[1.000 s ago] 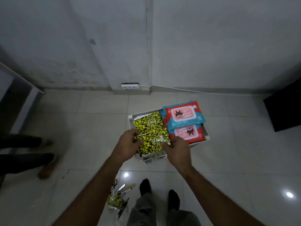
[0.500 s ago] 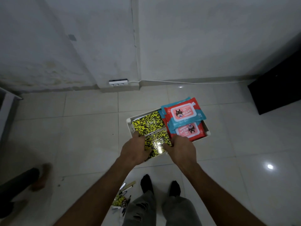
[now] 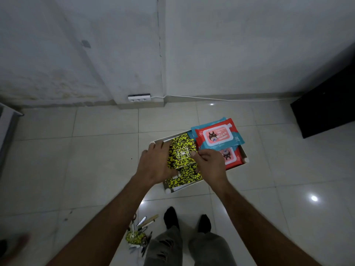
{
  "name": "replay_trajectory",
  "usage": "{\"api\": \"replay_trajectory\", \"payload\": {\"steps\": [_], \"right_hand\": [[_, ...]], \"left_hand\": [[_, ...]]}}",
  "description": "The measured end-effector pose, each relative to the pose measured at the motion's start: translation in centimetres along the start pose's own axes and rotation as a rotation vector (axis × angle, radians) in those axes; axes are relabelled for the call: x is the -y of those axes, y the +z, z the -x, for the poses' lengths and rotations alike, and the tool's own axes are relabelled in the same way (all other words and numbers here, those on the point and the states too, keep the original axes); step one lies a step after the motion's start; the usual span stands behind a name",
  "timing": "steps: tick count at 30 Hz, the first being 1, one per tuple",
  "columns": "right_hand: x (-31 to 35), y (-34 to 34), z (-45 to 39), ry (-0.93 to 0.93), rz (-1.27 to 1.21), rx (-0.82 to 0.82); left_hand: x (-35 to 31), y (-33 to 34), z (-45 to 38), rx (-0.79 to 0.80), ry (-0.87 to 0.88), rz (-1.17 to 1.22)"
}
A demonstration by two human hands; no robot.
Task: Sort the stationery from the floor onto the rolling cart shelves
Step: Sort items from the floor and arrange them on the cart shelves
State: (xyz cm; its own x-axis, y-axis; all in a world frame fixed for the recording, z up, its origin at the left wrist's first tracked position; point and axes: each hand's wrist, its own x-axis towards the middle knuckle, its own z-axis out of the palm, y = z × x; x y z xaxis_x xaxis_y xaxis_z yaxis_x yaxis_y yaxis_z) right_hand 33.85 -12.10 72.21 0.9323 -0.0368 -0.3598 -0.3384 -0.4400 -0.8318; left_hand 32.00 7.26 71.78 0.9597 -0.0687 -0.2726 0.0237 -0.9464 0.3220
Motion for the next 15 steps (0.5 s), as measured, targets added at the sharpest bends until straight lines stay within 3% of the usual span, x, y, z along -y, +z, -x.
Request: {"api": "replay_trajectory", "payload": {"steps": [3, 7, 15], "right_hand": [[0.2, 1.4, -0.5, -0.080, 0.223, -0.073], [0.0, 3.0, -0.7, -0.130, 0.417, -0.046], [-0.2, 3.5, 0.9, -0.191, 0.481, -0.081]], "left_hand": [[0.0, 0.0, -1.0, -0.034, -0.004, -0.018], [0.2, 1.0, -1.5, -0.064, -0.018, -0.063], [-0.1, 2.8, -0.8, -0.174, -0.056, 0.004]]}}
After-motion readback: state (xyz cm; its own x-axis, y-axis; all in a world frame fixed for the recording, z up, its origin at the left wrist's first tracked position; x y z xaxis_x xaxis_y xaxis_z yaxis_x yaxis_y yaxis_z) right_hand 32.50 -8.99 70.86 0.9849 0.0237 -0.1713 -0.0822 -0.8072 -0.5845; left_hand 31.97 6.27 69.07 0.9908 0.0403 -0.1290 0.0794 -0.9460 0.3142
